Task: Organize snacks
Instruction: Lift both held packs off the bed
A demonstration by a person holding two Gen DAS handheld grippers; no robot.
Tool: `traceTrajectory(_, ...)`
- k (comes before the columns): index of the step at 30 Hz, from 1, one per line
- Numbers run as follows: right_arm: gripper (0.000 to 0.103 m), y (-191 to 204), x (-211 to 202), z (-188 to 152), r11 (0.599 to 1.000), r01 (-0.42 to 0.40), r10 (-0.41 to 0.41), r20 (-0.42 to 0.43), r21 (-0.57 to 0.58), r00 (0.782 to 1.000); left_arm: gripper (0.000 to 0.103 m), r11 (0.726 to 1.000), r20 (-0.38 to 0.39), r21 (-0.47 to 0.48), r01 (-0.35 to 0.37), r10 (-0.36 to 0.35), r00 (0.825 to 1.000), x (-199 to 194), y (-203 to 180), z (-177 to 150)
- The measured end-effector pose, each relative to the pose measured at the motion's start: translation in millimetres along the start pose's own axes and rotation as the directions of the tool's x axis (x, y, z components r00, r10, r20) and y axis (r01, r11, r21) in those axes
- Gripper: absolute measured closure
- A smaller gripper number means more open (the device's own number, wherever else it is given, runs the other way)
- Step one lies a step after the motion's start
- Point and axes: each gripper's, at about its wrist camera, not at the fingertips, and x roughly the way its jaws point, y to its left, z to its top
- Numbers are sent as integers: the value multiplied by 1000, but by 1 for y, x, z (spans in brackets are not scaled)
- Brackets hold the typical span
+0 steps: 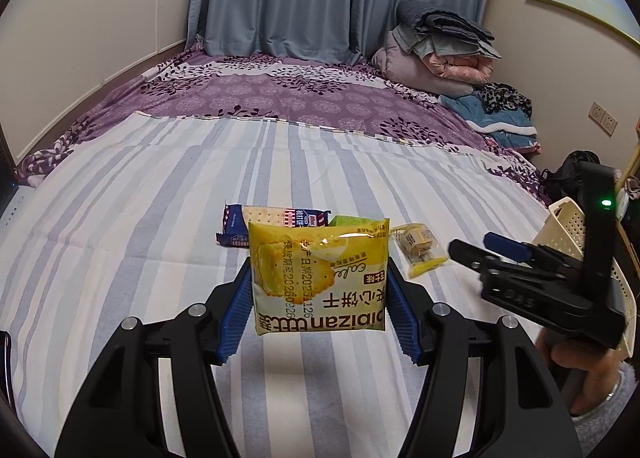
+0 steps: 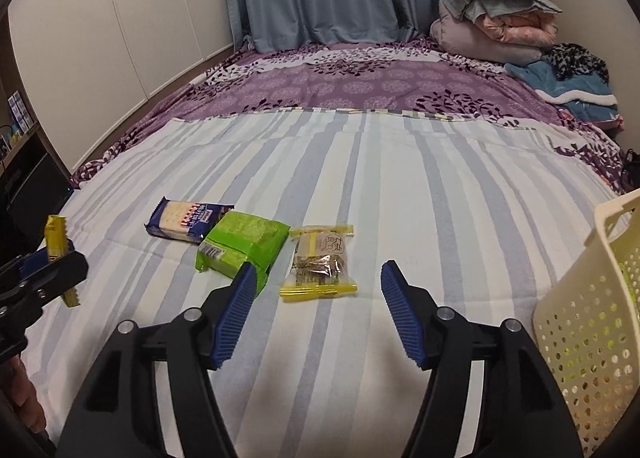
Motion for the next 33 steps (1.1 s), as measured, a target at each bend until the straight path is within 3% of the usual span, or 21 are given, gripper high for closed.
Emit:
traceTrajectory(8, 39, 12, 55, 11, 998, 33, -38, -89, -60, 995, 40, 1000, -17, -28, 5, -6, 1000, 12, 10, -1)
traceTrajectory(15, 51, 10, 83, 13, 997, 58, -65, -146, -53, 987, 40, 999, -29, -45, 8, -10, 1000, 21, 19, -1)
traceTrajectory(21, 63, 12, 81, 13, 996, 65, -73, -136, -65, 988, 40, 999, -34, -50, 9, -11, 999, 25, 20, -1)
traceTrajectory(33, 64, 4, 37, 9, 998, 66, -67, -70, -16, 995, 40, 999, -10, -30, 11, -11, 1000, 15, 12, 2)
